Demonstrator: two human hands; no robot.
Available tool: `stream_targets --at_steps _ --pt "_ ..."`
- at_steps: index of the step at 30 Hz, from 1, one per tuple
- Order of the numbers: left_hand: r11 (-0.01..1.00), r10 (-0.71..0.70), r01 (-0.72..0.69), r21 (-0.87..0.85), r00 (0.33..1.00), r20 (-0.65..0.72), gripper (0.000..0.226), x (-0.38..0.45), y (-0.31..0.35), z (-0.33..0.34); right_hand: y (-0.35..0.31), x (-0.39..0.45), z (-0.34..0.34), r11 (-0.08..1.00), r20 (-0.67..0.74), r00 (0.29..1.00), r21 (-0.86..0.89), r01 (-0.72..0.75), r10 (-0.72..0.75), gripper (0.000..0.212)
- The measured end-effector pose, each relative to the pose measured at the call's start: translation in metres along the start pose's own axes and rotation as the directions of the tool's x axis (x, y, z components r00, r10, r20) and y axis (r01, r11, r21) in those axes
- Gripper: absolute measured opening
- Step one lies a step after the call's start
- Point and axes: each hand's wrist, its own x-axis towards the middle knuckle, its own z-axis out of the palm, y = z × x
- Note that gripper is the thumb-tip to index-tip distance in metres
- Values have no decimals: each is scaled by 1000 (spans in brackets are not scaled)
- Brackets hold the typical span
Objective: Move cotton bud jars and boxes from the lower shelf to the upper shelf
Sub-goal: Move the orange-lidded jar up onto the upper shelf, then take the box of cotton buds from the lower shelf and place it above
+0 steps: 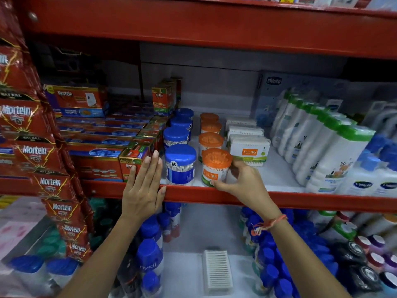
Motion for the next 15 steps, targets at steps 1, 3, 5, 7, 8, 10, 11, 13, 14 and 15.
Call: stream_targets --at_steps 1,3,5,7,8,10,11,13,14,15 --pt "1000 12 -12 2 1000 -25 61 -3 3 -5 -2 -13 2 999 -101 994 -37 40 -43 64" --pt "1000 5 -5 4 1000 17 60 -12 10 -7 4 -42 13 974 -308 929 -158 162 -204 64" --pt "998 4 -3 -61 1000 24 60 -34 21 -12 16 -83 29 880 -385 804 -334 336 -453 39" --pt "1000 2 -2 -15 1000 21 60 -31 19 -12 31 -110 46 762 -262 734 -408 504 -626 15" --pt "1000 9 -9 -4 1000 20 60 -25 16 -10 40 -116 55 717 -158 733 -417 558 -662 9" --pt "1000 -12 12 -1 1000 7 62 -15 10 -8 72 -123 76 722 5 789 -399 565 -615 6" --pt "1000 -14 14 -5 1000 4 62 -14 9 -6 89 -126 86 750 57 824 -381 540 -564 4" --pt "1000 -8 9 13 1000 -11 62 -12 9 -6 120 -134 101 795 128 882 -389 466 -454 6" --pt "1000 -6 6 -1 1000 -11 61 -11 9 -6 131 -137 107 810 162 903 -401 429 -398 11" --pt "1000 -9 9 -1 1000 -9 61 -9 8 -5 143 -140 111 817 190 915 -412 403 -356 15"
